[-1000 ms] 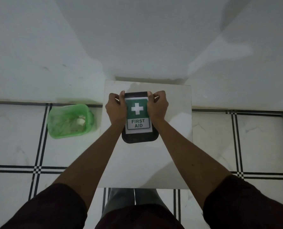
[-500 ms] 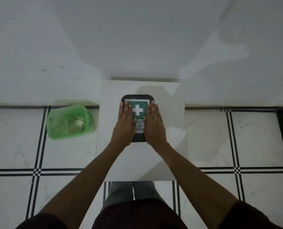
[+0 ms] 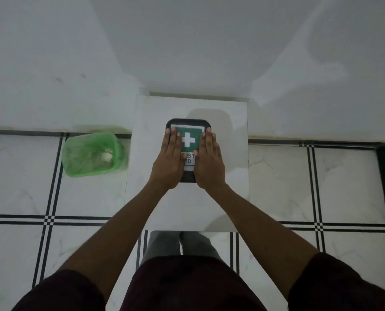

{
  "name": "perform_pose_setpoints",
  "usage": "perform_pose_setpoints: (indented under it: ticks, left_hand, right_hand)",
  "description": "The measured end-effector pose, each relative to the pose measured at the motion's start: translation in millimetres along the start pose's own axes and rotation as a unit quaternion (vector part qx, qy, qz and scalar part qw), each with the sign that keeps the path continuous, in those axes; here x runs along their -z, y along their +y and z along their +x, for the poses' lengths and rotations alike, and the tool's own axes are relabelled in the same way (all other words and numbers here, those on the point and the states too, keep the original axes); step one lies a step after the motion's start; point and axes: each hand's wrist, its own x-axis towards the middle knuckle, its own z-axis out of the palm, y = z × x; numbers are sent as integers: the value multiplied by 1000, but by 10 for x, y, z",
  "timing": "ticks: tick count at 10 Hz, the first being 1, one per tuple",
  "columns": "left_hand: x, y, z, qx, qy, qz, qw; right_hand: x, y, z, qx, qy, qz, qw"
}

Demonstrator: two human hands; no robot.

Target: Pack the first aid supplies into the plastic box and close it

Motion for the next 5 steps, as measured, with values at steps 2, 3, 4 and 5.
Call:
perform_pose_setpoints:
  ticks: [2, 3, 4, 5]
  left_hand:
    - [-11, 26, -113, 69, 25, 28, 997]
    - [-49, 31, -192, 90, 29, 1, 996]
    - [-69, 47, -207, 82, 38, -31, 995]
    - [-4, 7, -171, 75, 61, -57, 994]
  right_hand:
    - [53, -31, -83, -19, 30, 59, 998]
    - [-3, -75, -149, -30, 58, 96, 993]
    - [-4, -90, -164, -33, 55, 105, 992]
    - [56, -68, -142, -25, 62, 95, 993]
